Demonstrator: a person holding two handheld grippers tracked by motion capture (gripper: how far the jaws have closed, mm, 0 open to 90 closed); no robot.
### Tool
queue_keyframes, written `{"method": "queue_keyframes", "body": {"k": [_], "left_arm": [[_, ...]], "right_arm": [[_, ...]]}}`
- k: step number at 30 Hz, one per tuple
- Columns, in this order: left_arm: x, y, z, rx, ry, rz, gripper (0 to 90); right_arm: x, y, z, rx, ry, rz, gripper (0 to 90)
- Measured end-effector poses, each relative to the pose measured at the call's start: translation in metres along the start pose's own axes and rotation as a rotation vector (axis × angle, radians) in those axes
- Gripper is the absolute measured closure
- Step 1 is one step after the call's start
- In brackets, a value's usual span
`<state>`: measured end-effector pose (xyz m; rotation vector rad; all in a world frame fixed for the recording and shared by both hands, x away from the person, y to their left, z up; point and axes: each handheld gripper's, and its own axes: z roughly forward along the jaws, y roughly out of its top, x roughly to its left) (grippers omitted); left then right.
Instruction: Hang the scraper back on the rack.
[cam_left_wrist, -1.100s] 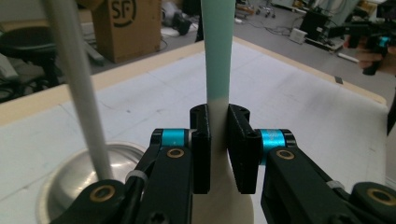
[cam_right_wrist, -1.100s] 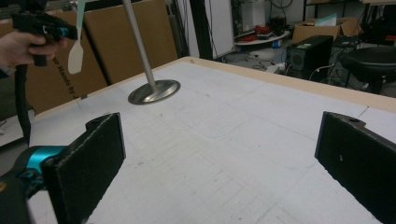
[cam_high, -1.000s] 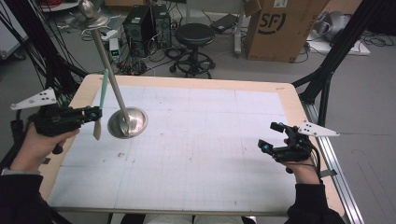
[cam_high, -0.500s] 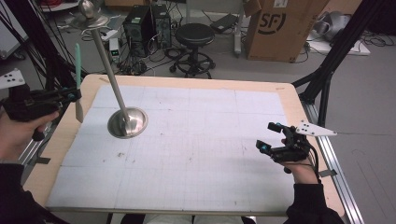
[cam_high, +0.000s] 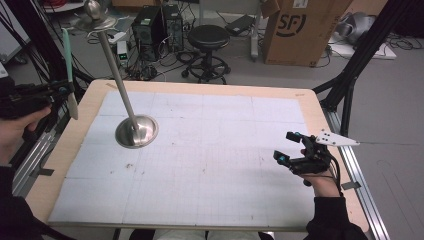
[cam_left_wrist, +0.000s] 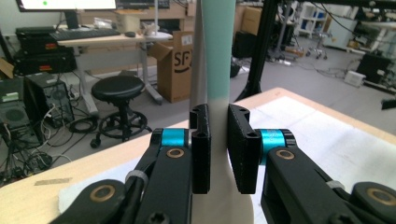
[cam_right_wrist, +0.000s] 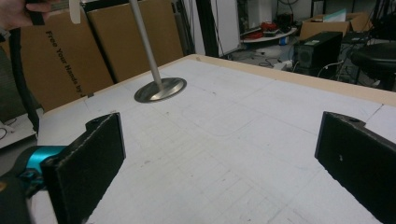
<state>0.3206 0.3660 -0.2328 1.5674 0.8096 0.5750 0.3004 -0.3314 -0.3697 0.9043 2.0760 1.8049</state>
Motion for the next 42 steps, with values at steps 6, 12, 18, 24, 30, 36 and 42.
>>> {"method": "queue_keyframes", "body": {"k": [6,12,18,24,30,36,42], "left_arm": [[0.006,0.000,-0.003,-0.009,0.025,-0.017,79.9],[0.008,0.000,0.001,-0.008,0.020,-0.026,79.9],[0.010,-0.001,0.008,-0.012,0.019,-0.038,79.9],[0.009,-0.002,0.012,0.001,0.013,-0.042,79.9],[0.007,-0.004,0.020,0.015,0.007,-0.036,79.8],[0.003,-0.005,0.029,0.014,0.020,-0.034,79.0],[-0.001,-0.013,0.031,-0.045,0.039,-0.006,59.4]], "right_arm": [[-0.001,0.000,0.001,0.003,0.000,0.001,0.6],[-0.001,-0.001,0.001,0.000,0.001,0.003,0.6],[-0.001,0.000,0.000,-0.003,-0.002,0.002,0.6],[-0.002,-0.001,-0.001,0.001,-0.002,0.008,0.6],[-0.003,0.000,-0.002,-0.003,-0.003,0.003,0.6],[-0.003,-0.001,-0.001,0.001,-0.002,0.002,0.6],[-0.003,-0.001,-0.002,0.001,-0.003,0.003,0.6]]}}
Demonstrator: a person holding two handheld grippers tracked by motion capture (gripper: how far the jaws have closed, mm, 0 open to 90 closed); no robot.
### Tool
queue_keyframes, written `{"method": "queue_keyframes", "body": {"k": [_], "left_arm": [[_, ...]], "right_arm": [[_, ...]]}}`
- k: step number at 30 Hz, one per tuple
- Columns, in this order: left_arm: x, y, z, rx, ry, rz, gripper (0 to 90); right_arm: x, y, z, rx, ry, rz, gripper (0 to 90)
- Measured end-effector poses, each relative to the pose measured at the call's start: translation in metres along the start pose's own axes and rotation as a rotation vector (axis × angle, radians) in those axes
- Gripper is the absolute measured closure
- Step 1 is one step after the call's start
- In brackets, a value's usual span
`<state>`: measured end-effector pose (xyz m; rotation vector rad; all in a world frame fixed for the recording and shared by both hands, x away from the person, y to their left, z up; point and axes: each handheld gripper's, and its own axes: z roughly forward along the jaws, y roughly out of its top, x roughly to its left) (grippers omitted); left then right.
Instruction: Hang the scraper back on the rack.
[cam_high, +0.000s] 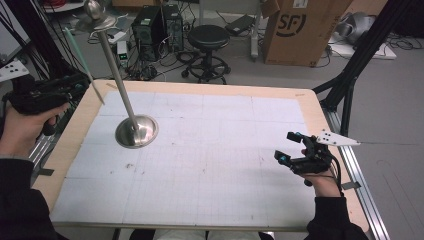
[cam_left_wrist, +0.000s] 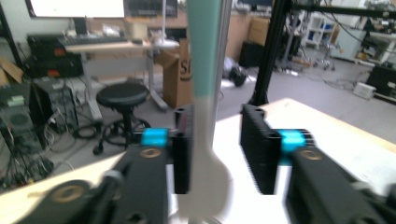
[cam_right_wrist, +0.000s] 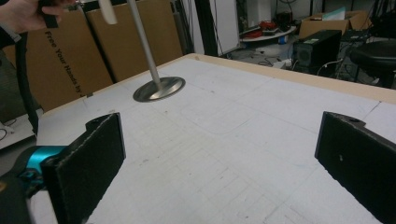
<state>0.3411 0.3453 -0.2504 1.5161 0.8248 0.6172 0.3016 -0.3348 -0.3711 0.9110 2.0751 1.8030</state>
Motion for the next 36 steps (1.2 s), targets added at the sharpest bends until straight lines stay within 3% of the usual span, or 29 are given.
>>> {"method": "queue_keyframes", "body": {"k": [2,4,12,15,19,26,28,32,36], "left_arm": [[-0.002,-0.004,0.000,0.003,-0.016,-0.009,53.0],[-0.006,-0.008,0.000,0.011,-0.065,-0.014,47.0],[-0.030,-0.029,0.008,0.020,-0.189,0.051,12.6],[-0.040,-0.036,0.013,0.022,-0.207,0.084,11.9],[-0.053,-0.046,0.024,0.039,-0.211,0.083,9.9],[-0.072,-0.077,0.058,0.054,-0.181,0.008,9.7],[-0.077,-0.086,0.068,0.077,-0.178,-0.006,9.6],[-0.089,-0.102,0.083,0.129,-0.171,0.007,6.9],[-0.104,-0.118,0.095,0.161,-0.198,0.026,6.7]], "right_arm": [[0.000,0.000,-0.001,-0.006,-0.002,0.003,0.6],[-0.001,0.000,0.000,-0.005,-0.004,0.005,0.6],[0.001,-0.001,0.004,0.024,-0.008,-0.011,0.6],[0.001,0.000,0.003,0.018,-0.007,-0.012,0.6],[0.001,0.000,0.002,0.013,-0.006,-0.006,0.6],[0.003,0.001,0.002,0.010,-0.004,-0.016,0.6],[0.003,0.002,0.002,0.009,-0.001,-0.018,0.6],[0.003,0.002,0.002,0.011,0.003,-0.017,0.6],[0.003,0.002,0.002,0.012,0.003,-0.017,0.6]]}}
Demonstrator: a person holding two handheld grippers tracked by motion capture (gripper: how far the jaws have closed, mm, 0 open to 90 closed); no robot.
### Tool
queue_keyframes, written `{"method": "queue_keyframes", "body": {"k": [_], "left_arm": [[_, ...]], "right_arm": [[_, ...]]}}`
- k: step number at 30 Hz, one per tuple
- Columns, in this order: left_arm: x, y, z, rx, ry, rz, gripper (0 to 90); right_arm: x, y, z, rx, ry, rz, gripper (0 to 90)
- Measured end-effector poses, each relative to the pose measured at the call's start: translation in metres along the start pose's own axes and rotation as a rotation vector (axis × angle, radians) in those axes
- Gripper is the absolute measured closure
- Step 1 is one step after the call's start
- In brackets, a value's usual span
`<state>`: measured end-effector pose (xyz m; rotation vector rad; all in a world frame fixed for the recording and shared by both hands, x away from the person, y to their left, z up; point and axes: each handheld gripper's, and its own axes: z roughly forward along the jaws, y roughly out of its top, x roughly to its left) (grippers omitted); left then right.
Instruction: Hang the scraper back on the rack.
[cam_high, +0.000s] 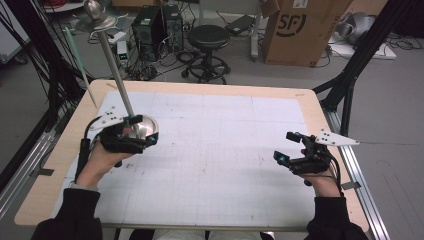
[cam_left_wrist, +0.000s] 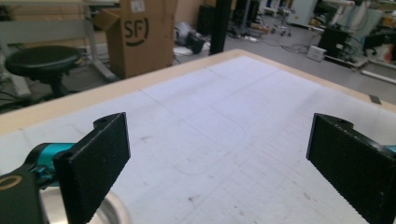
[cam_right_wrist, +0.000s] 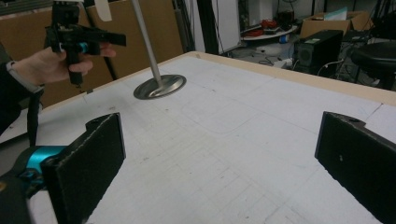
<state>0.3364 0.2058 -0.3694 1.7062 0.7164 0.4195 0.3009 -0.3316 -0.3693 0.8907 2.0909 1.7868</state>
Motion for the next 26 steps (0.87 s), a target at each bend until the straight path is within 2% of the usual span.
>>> {"method": "queue_keyframes", "body": {"k": [2,4,6,10,13,16,21,26], "left_arm": [[-0.007,-0.005,0.008,0.031,-0.015,0.013,6.3],[-0.013,-0.007,0.014,0.037,-0.032,0.029,6.2],[-0.019,-0.008,0.017,0.011,-0.051,0.037,6.2],[-0.025,-0.008,0.019,-0.055,-0.075,0.025,6.2],[-0.025,-0.009,0.019,-0.030,-0.041,0.052,6.2],[-0.023,-0.011,0.013,-0.043,-0.047,0.042,6.2],[-0.017,-0.010,0.004,-0.071,-0.029,0.011,3.1],[-0.016,-0.010,0.003,-0.072,-0.031,0.009,3.1]], "right_arm": [[0.000,0.000,0.000,0.001,0.000,0.001,0.6],[0.000,0.000,0.000,-0.001,-0.002,-0.002,0.6],[0.000,0.000,0.000,-0.005,-0.001,-0.003,0.6],[-0.001,-0.001,-0.001,-0.008,-0.005,-0.006,0.6],[-0.002,-0.002,0.000,-0.005,-0.012,-0.010,0.6],[-0.002,-0.002,0.000,-0.004,-0.012,-0.013,0.6],[-0.002,-0.003,0.001,0.003,-0.011,-0.016,0.6],[-0.003,-0.005,0.003,0.009,-0.009,-0.013,0.6]]}}
